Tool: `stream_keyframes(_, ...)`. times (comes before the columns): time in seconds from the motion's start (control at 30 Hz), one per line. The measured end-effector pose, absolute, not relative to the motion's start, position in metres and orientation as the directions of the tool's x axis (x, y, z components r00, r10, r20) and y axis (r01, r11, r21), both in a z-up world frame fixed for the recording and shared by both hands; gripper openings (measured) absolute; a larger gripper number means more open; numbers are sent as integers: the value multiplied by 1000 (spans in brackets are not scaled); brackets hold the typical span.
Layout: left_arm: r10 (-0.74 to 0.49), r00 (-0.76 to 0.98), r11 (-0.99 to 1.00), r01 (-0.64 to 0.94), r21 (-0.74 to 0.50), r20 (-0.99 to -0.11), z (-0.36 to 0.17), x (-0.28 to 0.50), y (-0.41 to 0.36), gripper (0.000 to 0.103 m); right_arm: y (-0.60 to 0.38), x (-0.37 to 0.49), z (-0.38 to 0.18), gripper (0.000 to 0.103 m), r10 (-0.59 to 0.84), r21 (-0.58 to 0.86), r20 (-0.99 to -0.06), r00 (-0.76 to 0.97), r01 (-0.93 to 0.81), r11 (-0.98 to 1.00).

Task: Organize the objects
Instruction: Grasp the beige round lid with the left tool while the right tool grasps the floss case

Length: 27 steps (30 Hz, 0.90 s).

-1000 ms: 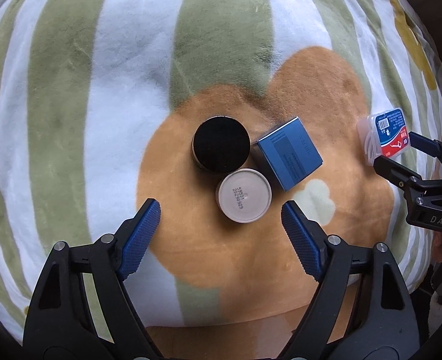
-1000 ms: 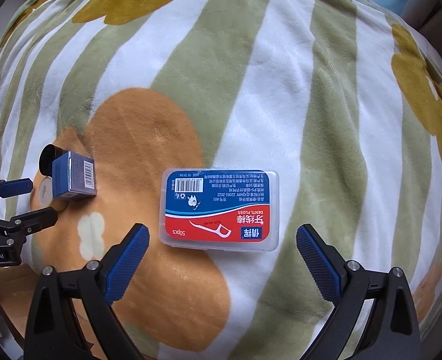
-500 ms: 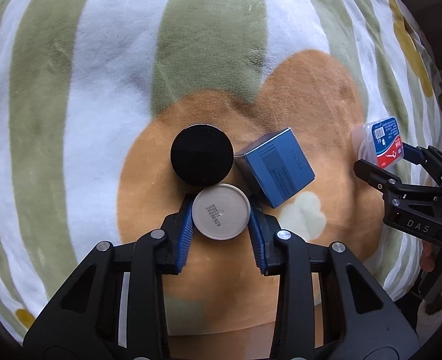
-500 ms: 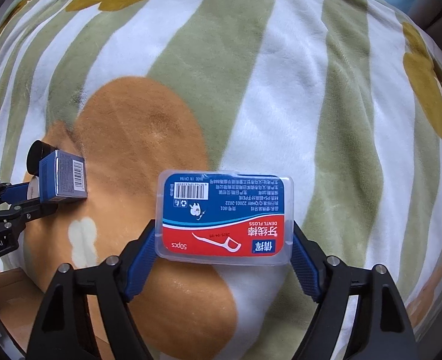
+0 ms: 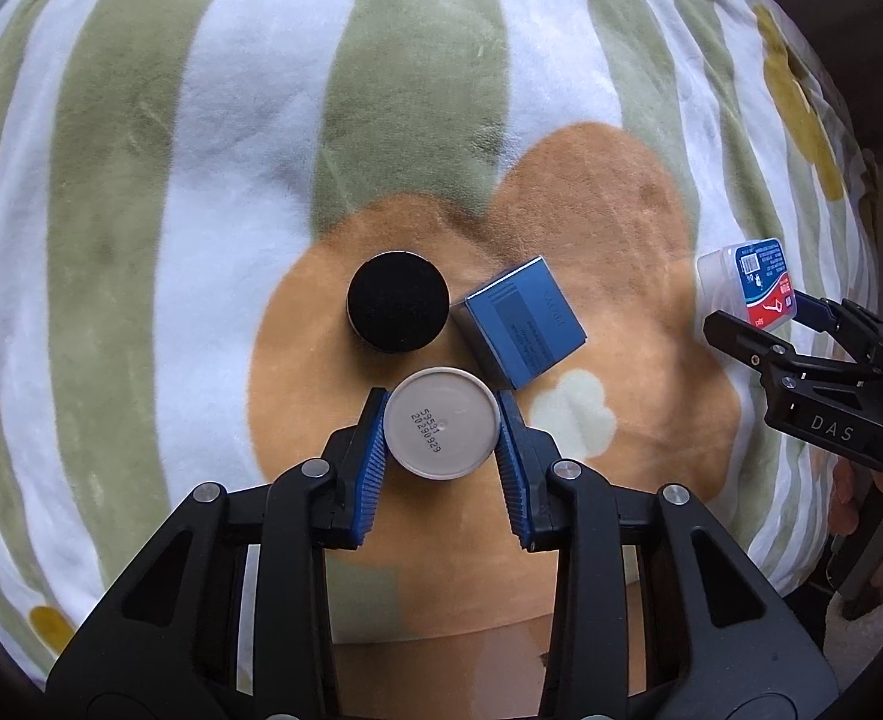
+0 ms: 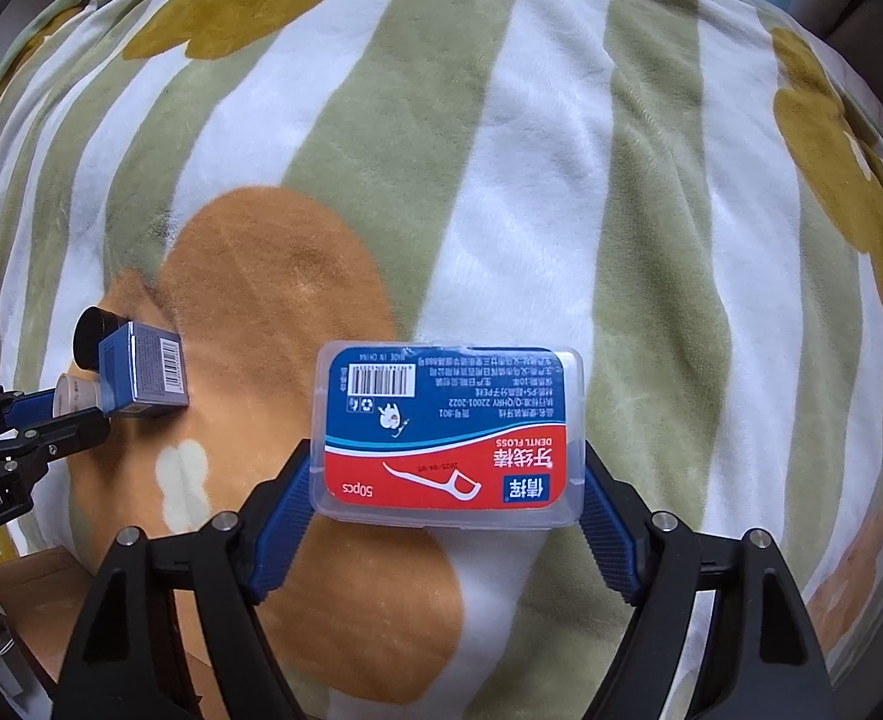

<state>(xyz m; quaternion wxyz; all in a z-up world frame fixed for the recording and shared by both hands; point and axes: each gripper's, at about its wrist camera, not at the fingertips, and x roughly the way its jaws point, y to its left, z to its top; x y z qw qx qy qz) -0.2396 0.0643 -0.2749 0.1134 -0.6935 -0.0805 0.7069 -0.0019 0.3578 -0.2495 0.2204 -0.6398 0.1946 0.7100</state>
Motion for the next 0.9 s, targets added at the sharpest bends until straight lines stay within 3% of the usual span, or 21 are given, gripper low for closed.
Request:
stream_keyframes(0.33,306,-85,-952,-50,-303,-948,-225,-226,48,31,339,24,-191,77,88,18,-984,-155,-577,-816)
stream_keyframes(0.6,328,-154,-944,-72,-321,-932,-162,-166,13,31,314,11,-145,77,105,47,-968,-229,-575,-817)
stream_keyframes(0.9,349,-191,-937,-99,-335,-918,-119,-92,-4,31,247,52,-98,77,126,56,-950,-287,-551,-833)
